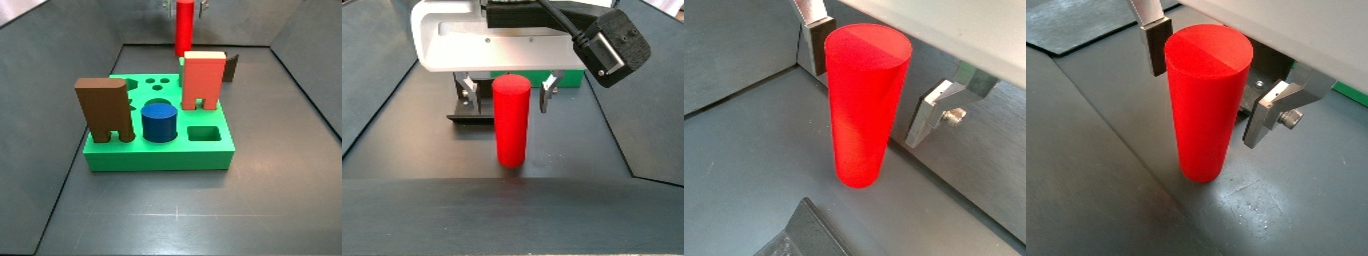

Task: Pick up the round object. Move up. Move to above the board. Insert the round object.
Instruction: Pick up the round object.

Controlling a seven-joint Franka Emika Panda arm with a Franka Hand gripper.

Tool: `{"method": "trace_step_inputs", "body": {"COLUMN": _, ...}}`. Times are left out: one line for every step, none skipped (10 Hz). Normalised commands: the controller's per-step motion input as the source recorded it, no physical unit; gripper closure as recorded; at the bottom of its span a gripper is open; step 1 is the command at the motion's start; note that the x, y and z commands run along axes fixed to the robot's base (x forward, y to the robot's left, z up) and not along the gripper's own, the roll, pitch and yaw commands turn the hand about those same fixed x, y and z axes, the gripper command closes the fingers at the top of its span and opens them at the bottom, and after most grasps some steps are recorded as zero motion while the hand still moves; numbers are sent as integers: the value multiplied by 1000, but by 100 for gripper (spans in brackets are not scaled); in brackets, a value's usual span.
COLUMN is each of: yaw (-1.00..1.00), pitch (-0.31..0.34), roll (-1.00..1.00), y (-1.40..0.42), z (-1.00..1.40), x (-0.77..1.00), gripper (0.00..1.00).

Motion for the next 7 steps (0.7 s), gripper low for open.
{"method": "trace_step_inputs", "body": {"yaw": 0, "pitch": 0, "roll": 0, "y": 0, "z": 0, "x": 0, "gripper": 100}}
{"method": "trace_step_inputs", "body": {"yaw": 0, "pitch": 0, "roll": 0, "y": 0, "z": 0, "x": 0, "gripper": 100}}
{"method": "trace_step_inputs", "body": {"yaw": 0, "pitch": 0, "roll": 0, "y": 0, "z": 0, "x": 0, "gripper": 100}}
{"method": "trace_step_inputs", "body": {"yaw": 0, "pitch": 0, "roll": 0, "y": 0, "z": 0, "x": 0, "gripper": 100}}
{"method": "trace_step_inputs", "body": {"yaw": 0, "pitch": 0, "roll": 0, "y": 0, "z": 0, "x": 0, "gripper": 100}}
{"method": "trace_step_inputs", "body": {"yaw": 0, "pitch": 0, "roll": 0, "y": 0, "z": 0, "x": 0, "gripper": 100}}
{"method": "trace_step_inputs", "body": {"yaw": 0, "pitch": 0, "roll": 0, "y": 0, "z": 0, "x": 0, "gripper": 100}}
